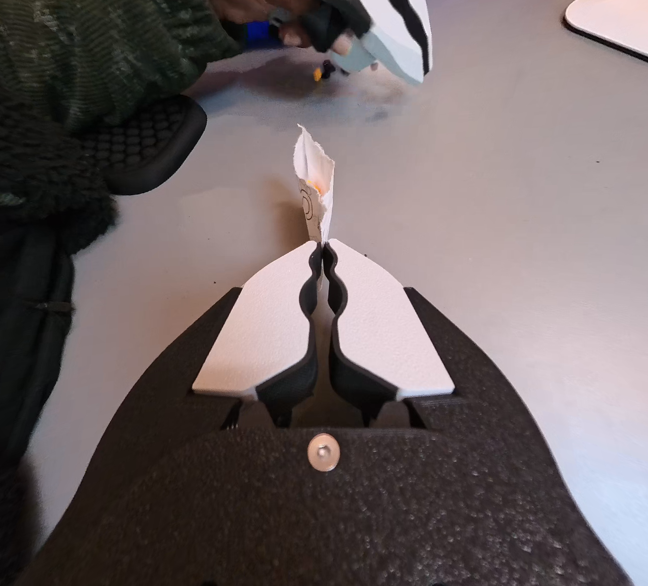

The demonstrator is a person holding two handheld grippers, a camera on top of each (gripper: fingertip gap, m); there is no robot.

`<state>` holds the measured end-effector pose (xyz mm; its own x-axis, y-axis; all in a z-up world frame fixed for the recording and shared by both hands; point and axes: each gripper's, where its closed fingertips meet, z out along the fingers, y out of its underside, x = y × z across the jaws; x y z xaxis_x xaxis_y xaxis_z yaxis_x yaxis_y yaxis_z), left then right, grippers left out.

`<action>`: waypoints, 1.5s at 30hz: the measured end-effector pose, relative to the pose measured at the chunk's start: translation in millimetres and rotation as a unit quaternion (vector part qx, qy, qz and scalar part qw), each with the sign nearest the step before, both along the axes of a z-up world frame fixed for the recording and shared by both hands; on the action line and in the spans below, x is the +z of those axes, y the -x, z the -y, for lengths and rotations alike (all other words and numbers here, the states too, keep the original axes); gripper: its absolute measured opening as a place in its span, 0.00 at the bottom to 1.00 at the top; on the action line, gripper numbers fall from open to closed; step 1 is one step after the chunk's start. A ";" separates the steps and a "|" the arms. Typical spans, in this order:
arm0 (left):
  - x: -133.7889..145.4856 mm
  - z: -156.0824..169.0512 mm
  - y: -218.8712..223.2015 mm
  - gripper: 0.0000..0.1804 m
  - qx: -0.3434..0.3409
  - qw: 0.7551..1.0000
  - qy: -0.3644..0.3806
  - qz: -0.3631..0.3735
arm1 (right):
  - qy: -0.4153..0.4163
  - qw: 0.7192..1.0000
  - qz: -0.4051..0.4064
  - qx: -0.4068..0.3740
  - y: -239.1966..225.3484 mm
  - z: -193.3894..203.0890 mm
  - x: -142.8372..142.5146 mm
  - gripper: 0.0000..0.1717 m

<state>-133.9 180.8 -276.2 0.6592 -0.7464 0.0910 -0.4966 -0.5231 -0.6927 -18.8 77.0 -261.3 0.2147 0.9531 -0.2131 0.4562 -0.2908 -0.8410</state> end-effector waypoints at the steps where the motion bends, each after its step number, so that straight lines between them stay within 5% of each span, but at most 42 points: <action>1: 12.5 11.9 -15.9 0.04 -0.044 0.999 -0.017 0.021 | 0.000 1.000 0.001 0.000 -0.1 -0.1 -0.3 0.00; 7: 67.6 85.9 -80.6 0.04 -0.230 0.964 -0.093 0.092 | -0.001 1.000 0.004 -0.003 0.2 -0.9 -1.5 0.00; 19: 40.3 96.0 -81.6 0.12 -0.261 0.958 -0.119 -0.005 | -0.008 1.000 -0.006 -0.008 -0.4 -2.7 1.9 0.00; 22: 46.2 82.1 -54.3 0.12 -0.209 0.969 -0.131 -0.031 | -0.007 1.000 -0.007 -0.014 -3.4 -5.7 2.4 0.00; 25: 48.9 46.1 3.1 0.09 -0.024 0.995 -0.086 -0.050 | -0.009 1.000 -0.008 -0.017 -5.4 -7.6 3.2 0.00; 29: 21.9 26.2 61.0 0.17 0.151 0.986 0.009 -0.062 | -0.004 1.000 -0.008 -0.015 -5.0 -7.2 1.6 0.00; 36: -21.7 17.4 83.1 0.16 0.191 0.973 0.061 -0.113 | -0.003 1.000 -0.009 -0.015 -6.3 -7.1 2.4 0.00; 45: -23.9 16.6 77.8 0.04 0.172 0.979 0.077 -0.073 | -0.001 1.000 -0.011 -0.013 -7.2 -7.0 2.8 0.00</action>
<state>-211.7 164.1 -300.0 0.8832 -0.4636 0.0707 -0.3612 -0.7687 -0.5279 -11.6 84.0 -258.4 0.2339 0.9481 -0.2152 0.4304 -0.2995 -0.8515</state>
